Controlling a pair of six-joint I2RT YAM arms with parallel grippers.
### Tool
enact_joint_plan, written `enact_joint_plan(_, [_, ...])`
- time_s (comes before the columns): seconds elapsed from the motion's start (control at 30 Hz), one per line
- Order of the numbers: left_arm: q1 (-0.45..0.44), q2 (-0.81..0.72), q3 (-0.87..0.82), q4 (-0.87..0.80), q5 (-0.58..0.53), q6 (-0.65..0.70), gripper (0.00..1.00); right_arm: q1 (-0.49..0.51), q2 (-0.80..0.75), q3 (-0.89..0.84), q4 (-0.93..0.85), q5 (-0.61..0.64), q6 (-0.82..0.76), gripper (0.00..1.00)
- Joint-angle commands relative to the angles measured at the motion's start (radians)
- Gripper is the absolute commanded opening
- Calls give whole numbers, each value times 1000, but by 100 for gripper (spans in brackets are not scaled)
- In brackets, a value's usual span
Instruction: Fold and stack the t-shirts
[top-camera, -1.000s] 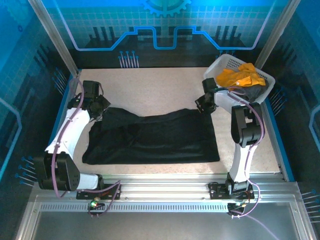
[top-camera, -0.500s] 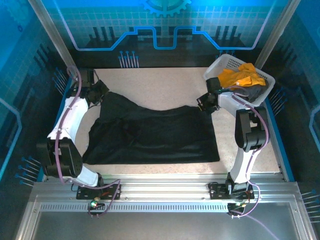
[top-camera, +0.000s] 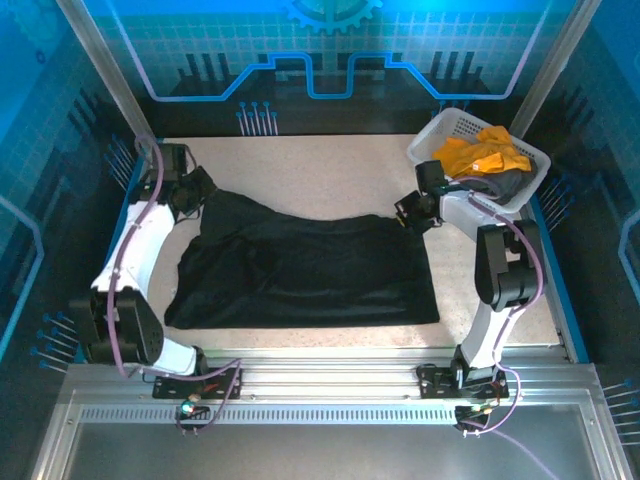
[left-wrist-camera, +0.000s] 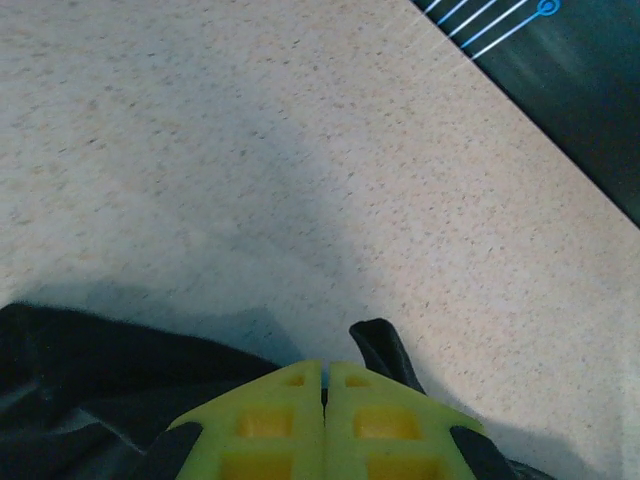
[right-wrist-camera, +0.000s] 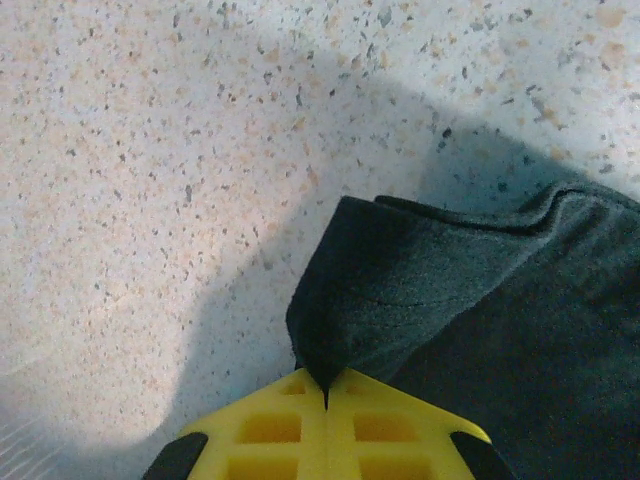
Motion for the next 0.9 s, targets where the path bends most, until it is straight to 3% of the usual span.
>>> enact_joint_plan(0.0, [3, -118, -76, -94, -74, -31, 0, -14, -75, -36, -21, -15, -48, 0])
enact_joint_plan(0.2, [-6, -279, -263, -181, -167, -81, 0, -13, -170, -148, -48, -20, -88, 0])
enact_joint_plan(0.47, [-13, -344, -404, -335, -213, -177, 0, -15, -245, -343, -76, -47, -74, 1])
enact_joint_plan(0.57, [-14, -373, -453, -376, -250, -216, 0, -13, -274, -352, -141, -20, -67, 16])
enact_joint_plan(0.67, [-16, -382, -490, -354, -216, -234, 0, -15, -340, -371, -157, 21, -77, 33])
enact_joint_plan(0.87, [-26, -377, -504, -335, -210, -256, 0, 19, -345, -255, -242, 76, -105, 35])
